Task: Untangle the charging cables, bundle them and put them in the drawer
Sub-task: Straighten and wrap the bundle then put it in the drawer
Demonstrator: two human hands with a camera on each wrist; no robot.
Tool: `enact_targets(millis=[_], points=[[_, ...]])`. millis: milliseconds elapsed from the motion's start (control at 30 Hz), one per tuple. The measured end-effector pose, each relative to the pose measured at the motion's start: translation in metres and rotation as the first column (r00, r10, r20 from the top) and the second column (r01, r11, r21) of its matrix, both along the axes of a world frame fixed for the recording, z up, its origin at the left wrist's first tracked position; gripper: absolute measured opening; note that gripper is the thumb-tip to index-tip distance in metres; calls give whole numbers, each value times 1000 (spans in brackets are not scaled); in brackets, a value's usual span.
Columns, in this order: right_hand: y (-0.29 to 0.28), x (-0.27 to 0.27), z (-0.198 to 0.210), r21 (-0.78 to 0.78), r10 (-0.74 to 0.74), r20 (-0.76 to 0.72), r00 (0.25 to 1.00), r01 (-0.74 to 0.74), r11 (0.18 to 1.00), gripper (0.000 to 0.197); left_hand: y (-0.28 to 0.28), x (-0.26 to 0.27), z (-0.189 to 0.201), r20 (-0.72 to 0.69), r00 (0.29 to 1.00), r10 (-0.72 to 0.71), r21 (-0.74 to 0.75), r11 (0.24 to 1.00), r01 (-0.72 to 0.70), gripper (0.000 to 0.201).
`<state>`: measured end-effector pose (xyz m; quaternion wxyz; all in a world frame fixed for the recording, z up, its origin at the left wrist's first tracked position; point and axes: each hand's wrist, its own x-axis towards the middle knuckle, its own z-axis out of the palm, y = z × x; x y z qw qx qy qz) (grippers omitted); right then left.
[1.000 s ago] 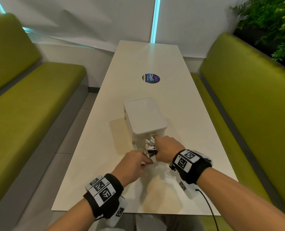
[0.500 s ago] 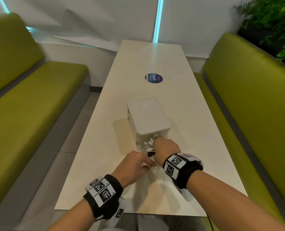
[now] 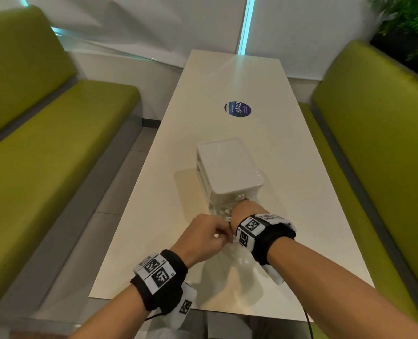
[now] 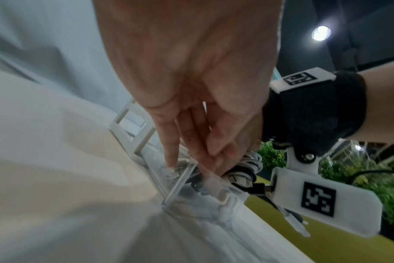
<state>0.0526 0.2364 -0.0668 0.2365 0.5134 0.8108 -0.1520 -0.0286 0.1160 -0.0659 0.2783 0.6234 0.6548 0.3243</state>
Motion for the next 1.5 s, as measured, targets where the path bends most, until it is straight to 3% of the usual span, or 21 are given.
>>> enact_targets(millis=[67,133,167,200,233,267,300,333,367,400,433,467,567,633,733,833,933,1133,1233,1400,1500], points=[[-3,3,16,-7,-11,17,1000,11,1000,23,3,1,0,27,997,76,39,996,-77,22],[-8,3,27,4,-10,-5,1000,10,1000,20,7,4,3,-17,995,99,38,994,-98,25],[-17,-4,29,43,40,77,996,-43,998,9,10,5,4,-75,994,74,14,997,-73,35],[-32,-12,29,29,76,266,961,-87,996,14,14,6,6,-135,990,32,-10,999,-34,49],[-51,-11,20,-150,80,393,916,-22,988,30,17,7,9,-180,984,-12,-25,1000,8,62],[-51,-6,10,-131,166,513,842,-114,985,42,21,9,11,-212,976,-43,-34,999,36,69],[-45,-3,8,-59,173,533,828,-167,984,54,24,11,14,-245,968,-53,-38,998,45,72],[-33,2,3,-36,150,421,895,-148,988,62,27,12,16,-287,957,-48,-42,998,37,72],[-30,7,18,-43,69,280,958,-59,997,57,29,13,15,-332,943,-29,-41,999,16,69],[-27,9,33,77,20,241,970,-39,996,45,30,15,14,-376,927,-1,-31,999,-11,65],[-19,13,36,112,35,24,999,-38,993,39,31,17,12,-413,910,28,-13,999,-37,59],[-15,20,43,27,37,-80,996,-35,999,34,31,18,10,-435,898,61,11,998,-62,51],[-13,20,58,-127,151,-39,988,-155,980,19,33,23,9,-530,845,67,-25,995,-94,28],[-4,25,65,-206,210,-35,977,-213,955,14,34,26,5,-608,794,10,-76,995,-70,26],[3,39,76,-192,236,-78,969,-246,950,18,38,26,-2,-662,749,-6,-92,993,-74,23],[-8,42,69,-182,266,-30,963,-268,946,22,39,27,-5,-684,729,-32,-101,994,-52,26],[-13,40,64,-172,233,-12,972,-231,958,23,39,27,-5,-671,740,-35,-81,996,-26,30],[-26,45,58,-22,92,-118,989,-95,995,22,36,23,-8,-624,780,-47,-37,999,30,28],[-31,46,55,42,30,-182,983,-22,999,26,32,21,-9,-592,803,-67,-26,998,64,39],[-34,47,49,99,-68,-309,949,103,990,25,25,20,-6,-623,774,-113,-55,993,100,58],[-33,44,43,135,-68,-286,956,110,985,32,20,20,-7,-581,805,-117,-82,993,86,65]])
